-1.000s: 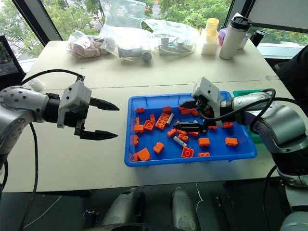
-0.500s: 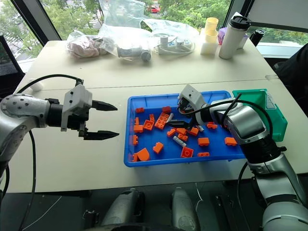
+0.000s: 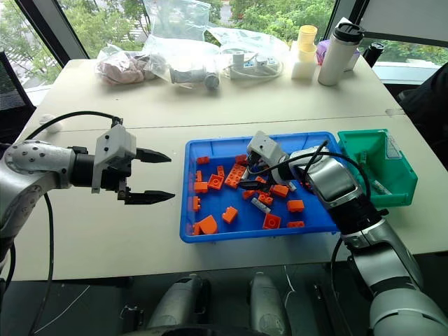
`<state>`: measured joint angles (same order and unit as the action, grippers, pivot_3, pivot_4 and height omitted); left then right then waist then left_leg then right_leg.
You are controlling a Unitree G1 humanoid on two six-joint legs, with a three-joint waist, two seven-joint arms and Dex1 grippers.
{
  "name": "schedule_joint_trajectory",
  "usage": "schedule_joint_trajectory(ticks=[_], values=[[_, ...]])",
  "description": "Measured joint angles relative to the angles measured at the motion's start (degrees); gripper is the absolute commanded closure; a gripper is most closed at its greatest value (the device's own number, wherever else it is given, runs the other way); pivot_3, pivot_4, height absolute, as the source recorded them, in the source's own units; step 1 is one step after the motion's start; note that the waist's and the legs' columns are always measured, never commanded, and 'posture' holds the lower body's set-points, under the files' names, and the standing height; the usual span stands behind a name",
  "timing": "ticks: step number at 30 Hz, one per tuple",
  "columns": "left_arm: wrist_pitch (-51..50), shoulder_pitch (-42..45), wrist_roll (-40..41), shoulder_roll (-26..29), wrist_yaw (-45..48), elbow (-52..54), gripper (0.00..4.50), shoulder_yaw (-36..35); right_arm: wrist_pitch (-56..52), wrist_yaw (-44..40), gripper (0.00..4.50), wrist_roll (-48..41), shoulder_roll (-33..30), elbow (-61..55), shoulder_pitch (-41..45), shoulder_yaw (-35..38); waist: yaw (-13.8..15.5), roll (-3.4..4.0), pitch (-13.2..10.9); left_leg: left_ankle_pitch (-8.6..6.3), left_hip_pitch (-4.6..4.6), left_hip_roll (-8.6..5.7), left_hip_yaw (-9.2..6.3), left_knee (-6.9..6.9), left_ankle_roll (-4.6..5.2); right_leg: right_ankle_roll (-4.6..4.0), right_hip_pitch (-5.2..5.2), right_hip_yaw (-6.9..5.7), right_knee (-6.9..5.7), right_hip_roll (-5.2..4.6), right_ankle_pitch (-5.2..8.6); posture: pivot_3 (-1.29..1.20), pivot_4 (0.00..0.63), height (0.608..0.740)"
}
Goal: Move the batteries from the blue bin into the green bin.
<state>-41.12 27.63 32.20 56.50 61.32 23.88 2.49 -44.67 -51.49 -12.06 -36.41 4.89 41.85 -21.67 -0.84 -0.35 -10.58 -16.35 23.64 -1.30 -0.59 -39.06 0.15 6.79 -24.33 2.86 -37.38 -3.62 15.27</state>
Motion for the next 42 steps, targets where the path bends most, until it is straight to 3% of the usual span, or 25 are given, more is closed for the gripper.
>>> schedule_joint_trajectory(ticks=[3,6,16,20,24,28,33,39,41,42], values=[[0.0,0.1,-0.2,-0.3,-0.3,0.0,0.00,0.0,1.3,0.2,0.89,2.6,0.5,1.6,1.1,-0.7,-0.1,0.00,0.0,0.00,-0.01,0.00,0.00,0.00,-0.01,0.00,0.00,0.00,-0.02,0.01,0.00,0.00,0.150,0.740],[0.0,0.1,-0.3,-0.4,-0.3,0.0,0.00,0.0,1.4,0.1,2.31,3.9,1.2,1.9,1.4,-0.8,-0.1,0.00,0.0,0.00,-0.01,0.00,0.00,0.00,-0.01,0.00,0.00,0.00,-0.02,0.01,0.00,0.00,0.150,0.740],[0.8,0.3,-0.6,-1.1,-0.1,-0.4,0.00,0.1,-1.1,-0.7,2.32,4.0,0.9,-0.8,1.2,1.7,0.0,0.01,0.0,0.00,-0.01,0.00,0.00,0.00,-0.01,0.00,0.00,0.00,-0.02,0.00,0.00,0.00,0.150,0.740],[1.7,2.0,-0.5,-4.5,-1.3,-1.4,0.00,0.0,-5.8,1.2,2.32,1.0,-2.2,-3.9,1.9,11.6,0.5,0.01,0.0,0.00,0.02,-0.05,-0.03,-0.03,-0.01,0.00,0.02,-0.02,-0.01,-0.06,0.00,0.00,0.150,0.740],[2.0,6.5,0.5,-14.3,-6.2,-4.0,0.00,-0.1,-10.6,7.6,2.32,-0.3,-9.7,-5.7,1.9,27.3,1.7,0.00,0.0,0.00,0.05,-0.10,-0.05,-0.03,0.00,0.00,0.03,-0.04,0.05,-0.11,0.00,0.00,0.150,0.740],[2.9,9.6,0.5,-20.5,-7.9,-6.8,0.00,1.0,-13.1,12.5,2.32,0.5,-15.3,-7.8,-5.6,38.4,1.5,-0.04,0.0,0.00,0.06,-0.08,-0.02,0.02,0.00,0.00,0.03,-0.02,0.06,-0.08,0.00,0.00,0.150,0.740],[5.9,11.9,-1.9,-24.6,-7.2,-10.7,0.00,4.8,-14.8,16.6,2.32,1.2,-16.0,-9.4,-15.0,42.6,0.0,0.09,0.1,0.01,-0.07,-0.05,0.16,0.02,0.01,0.01,0.01,0.14,-0.10,-0.01,-0.01,0.00,0.150,0.740],[8.2,13.5,-4.1,-26.3,-6.1,-14.5,0.00,6.2,-15.2,20.5,2.32,1.7,-16.3,-9.9,-17.1,44.6,0.0,0.09,0.1,0.01,-0.09,-0.01,0.16,0.02,0.01,0.01,0.01,0.15,-0.11,0.03,-0.01,0.00,0.150,0.740],[8.8,13.6,-4.5,-26.3,-5.7,-15.2,0.00,6.2,-15.2,21.4,1.28,1.7,-16.1,-9.8,-17.4,44.6,0.1,0.09,0.1,0.01,-0.09,-0.02,0.16,0.01,0.01,0.01,0.02,0.15,-0.11,0.02,-0.01,0.00,0.150,0.740],[9.0,13.6,-4.6,-26.3,-5.4,-15.4,0.00,6.2,-15.2,21.7,1.04,1.7,-16.0,-9.7,-17.4,44.6,0.1,0.09,0.1,0.01,-0.09,-0.02,0.16,0.00,0.01,0.01,0.02,0.15,-0.11,0.02,-0.01,0.00,0.150,0.740]])
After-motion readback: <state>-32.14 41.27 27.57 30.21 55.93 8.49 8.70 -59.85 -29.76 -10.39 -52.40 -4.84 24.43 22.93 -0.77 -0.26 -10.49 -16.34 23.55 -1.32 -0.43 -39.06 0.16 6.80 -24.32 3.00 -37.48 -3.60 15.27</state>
